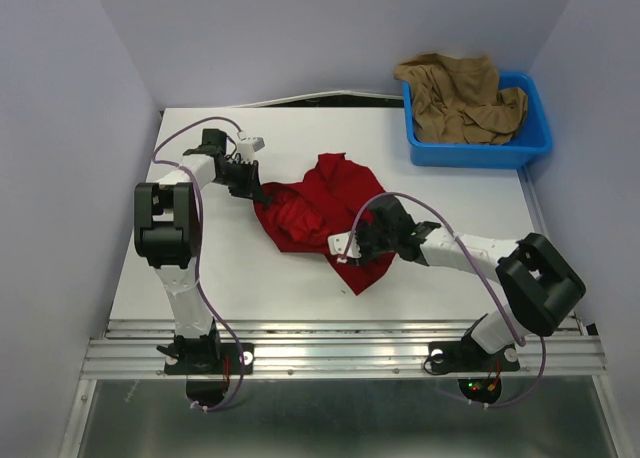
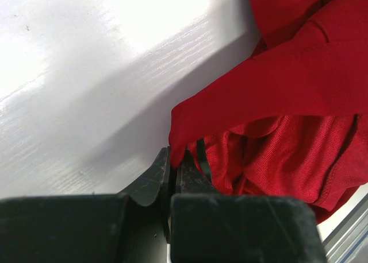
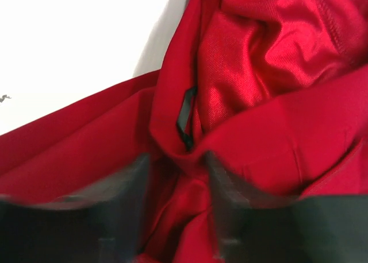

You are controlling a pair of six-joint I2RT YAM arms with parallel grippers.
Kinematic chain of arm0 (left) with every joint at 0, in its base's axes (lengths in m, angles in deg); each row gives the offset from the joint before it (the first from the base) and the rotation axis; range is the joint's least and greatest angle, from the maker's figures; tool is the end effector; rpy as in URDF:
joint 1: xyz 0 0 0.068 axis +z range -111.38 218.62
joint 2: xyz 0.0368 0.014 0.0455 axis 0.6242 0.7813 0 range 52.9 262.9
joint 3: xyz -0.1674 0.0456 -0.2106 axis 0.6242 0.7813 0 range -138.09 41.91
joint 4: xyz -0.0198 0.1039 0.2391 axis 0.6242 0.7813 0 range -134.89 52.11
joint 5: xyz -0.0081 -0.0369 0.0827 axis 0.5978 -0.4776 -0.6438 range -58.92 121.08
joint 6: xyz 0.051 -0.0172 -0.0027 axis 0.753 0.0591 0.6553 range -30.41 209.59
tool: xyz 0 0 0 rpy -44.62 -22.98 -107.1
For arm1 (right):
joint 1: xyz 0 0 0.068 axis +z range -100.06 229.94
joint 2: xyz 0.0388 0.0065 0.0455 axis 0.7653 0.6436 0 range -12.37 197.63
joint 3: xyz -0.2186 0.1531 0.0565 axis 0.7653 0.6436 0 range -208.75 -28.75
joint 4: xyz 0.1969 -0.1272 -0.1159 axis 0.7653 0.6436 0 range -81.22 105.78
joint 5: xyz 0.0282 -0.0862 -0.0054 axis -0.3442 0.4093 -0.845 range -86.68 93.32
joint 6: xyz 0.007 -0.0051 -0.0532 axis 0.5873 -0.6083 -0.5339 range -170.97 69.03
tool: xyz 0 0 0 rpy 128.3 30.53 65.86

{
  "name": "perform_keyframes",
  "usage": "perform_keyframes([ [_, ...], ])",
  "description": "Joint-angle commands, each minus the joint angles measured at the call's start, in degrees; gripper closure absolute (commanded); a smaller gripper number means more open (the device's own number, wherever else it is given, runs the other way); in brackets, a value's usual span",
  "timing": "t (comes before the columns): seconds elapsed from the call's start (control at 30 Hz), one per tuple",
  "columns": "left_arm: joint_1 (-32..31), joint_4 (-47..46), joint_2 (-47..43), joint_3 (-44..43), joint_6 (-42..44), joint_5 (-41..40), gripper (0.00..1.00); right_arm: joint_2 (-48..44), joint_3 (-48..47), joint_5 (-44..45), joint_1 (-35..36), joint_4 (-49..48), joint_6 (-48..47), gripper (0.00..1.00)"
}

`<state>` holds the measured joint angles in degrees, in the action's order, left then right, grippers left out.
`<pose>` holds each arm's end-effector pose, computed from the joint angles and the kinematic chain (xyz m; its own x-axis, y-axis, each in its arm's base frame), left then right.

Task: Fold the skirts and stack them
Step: Flatten the skirt out

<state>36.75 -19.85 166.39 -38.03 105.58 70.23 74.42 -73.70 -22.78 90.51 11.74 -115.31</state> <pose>0.4146 -0.0361 0.1835 -0.7225 0.2373 -0.6494 0.5754 0.7271 -0.3744 0.2199 0.2090 0.1837 0.5085 -0.6302 -0.5867 -0.8380 -0.2057 -0.5054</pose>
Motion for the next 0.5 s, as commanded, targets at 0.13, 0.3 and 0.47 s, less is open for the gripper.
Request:
perform_keyframes([
  [0.13,0.02,-0.08,-3.19,1.10,1.24,1.27,1.00,-2.93,-1.55,-0.52,0.56,-4.80,3.16,0.94],
  [0.3,0.20,-0.25,-4.07,1.28,0.89,1.01,1.00,-5.83,-2.86,1.58,0.56,-5.69,7.55,0.99],
  [0.47,1.34,2.03,-6.44,-1.52,0.80,-0.13,1.00,-9.43,-7.50,4.30,-2.25,-5.60,14.39,0.99],
])
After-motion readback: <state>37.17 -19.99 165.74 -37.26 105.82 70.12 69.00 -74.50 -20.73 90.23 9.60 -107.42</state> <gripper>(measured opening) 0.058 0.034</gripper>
